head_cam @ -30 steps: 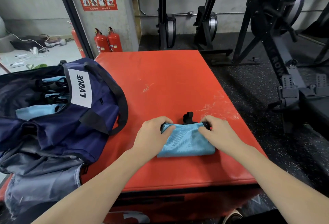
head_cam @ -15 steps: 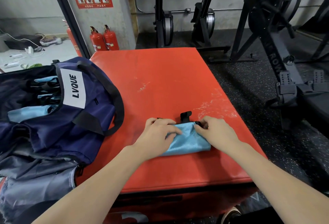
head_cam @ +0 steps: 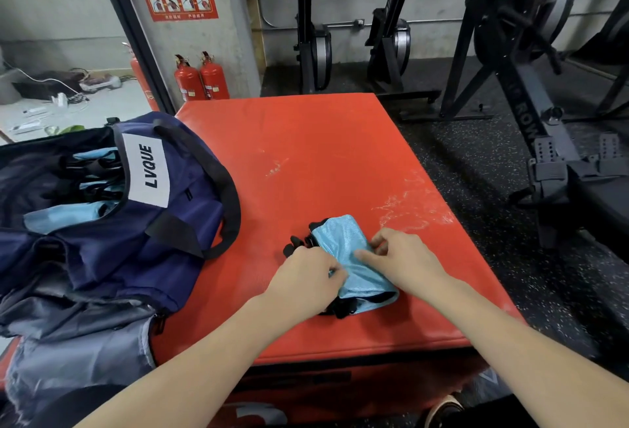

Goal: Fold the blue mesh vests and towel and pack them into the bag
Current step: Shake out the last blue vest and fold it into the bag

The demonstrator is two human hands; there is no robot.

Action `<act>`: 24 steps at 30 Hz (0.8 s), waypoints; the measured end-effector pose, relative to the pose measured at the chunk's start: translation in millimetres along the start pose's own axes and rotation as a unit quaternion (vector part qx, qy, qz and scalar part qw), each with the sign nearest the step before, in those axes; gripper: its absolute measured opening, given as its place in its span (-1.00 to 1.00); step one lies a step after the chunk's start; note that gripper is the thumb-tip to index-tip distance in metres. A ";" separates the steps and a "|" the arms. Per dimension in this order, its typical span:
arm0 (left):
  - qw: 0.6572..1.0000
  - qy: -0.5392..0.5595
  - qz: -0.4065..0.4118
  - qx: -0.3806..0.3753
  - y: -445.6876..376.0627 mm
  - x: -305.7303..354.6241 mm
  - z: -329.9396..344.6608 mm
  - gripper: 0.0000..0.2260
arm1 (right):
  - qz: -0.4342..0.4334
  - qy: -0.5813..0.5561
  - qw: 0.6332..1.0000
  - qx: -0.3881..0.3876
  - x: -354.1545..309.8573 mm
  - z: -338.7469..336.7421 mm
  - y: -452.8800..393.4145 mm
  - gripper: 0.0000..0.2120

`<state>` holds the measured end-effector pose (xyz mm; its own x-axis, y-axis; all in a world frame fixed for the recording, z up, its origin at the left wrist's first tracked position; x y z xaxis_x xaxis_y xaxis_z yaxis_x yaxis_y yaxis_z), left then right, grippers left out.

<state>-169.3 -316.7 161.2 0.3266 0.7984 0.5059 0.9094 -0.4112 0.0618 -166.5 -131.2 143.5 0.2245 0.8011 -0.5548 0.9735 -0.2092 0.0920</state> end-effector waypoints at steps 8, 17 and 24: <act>0.998 -0.037 -0.033 0.038 1.8 -3.3 -8.5 -0.72 | 0.058 -0.190 0.975 -0.103 -6.8 2.7 -5.7 -0.86; 0.974 0.214 0.051 0.045 -12.8 -23.3 -56.4 -0.73 | -0.017 -0.345 0.917 -0.197 -37.6 -5.1 1.6 -0.82; 0.964 0.255 0.049 -0.064 5.8 -32.9 -73.7 -0.82 | -0.068 -0.332 0.912 -0.231 -59.0 -12.5 12.1 -0.78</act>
<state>-193.7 -377.8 208.3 0.2115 0.4462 0.8696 0.8304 -0.5512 0.0809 -167.4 -174.0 187.7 0.1753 0.2537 -0.9513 0.9387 0.2483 0.2392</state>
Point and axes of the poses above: each hand's wrist, its own y-axis away from the middle knuckle, its own z-axis out of the palm, x = y × z, the point moved 3 cm from there along -y, towards the middle knuckle, and after that the axes turned 2 degrees about x, right-handed, at the moved point
